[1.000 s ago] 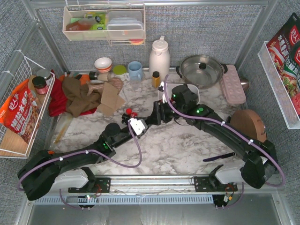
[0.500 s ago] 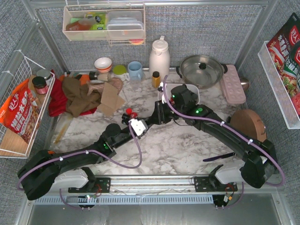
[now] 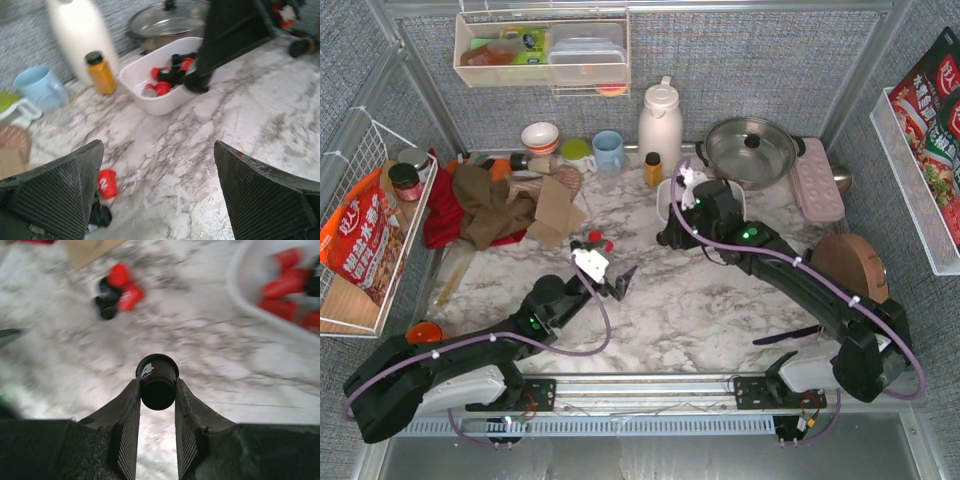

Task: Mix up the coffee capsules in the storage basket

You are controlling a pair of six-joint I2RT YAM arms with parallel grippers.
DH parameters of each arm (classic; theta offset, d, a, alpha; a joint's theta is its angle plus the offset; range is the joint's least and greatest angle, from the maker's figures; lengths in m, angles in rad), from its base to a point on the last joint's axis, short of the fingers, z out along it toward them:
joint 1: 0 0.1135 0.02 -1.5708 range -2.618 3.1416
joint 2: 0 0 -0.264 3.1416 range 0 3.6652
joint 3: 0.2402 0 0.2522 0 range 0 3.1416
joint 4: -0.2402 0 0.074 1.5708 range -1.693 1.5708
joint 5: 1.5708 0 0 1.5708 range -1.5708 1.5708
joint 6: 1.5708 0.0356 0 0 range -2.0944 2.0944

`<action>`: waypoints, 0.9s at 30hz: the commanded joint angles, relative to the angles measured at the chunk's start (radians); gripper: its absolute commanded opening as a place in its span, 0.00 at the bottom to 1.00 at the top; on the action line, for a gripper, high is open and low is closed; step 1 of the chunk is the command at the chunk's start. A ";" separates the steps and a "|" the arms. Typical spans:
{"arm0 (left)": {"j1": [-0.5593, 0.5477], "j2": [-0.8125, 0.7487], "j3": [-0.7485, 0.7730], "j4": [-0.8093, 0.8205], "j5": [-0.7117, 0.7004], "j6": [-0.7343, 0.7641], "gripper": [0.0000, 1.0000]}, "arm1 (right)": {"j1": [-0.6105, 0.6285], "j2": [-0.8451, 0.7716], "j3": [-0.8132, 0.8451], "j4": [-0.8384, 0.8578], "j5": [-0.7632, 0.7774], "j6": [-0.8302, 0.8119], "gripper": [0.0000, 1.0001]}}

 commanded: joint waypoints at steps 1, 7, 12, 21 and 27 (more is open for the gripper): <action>0.002 -0.056 -0.006 -0.083 -0.328 -0.213 0.99 | -0.048 0.026 0.012 0.059 0.296 -0.103 0.16; 0.035 -0.064 0.070 -0.446 -0.491 -0.482 0.99 | -0.146 0.204 0.102 0.157 0.418 -0.159 0.17; 0.093 -0.009 0.142 -0.626 -0.507 -0.624 0.99 | -0.205 0.484 0.319 0.131 0.338 -0.170 0.18; 0.222 0.136 0.232 -0.719 -0.339 -0.649 0.99 | -0.252 0.697 0.482 0.172 0.139 -0.082 0.52; 0.270 0.270 0.296 -0.748 -0.293 -0.623 1.00 | -0.268 0.581 0.360 0.180 0.128 -0.061 0.66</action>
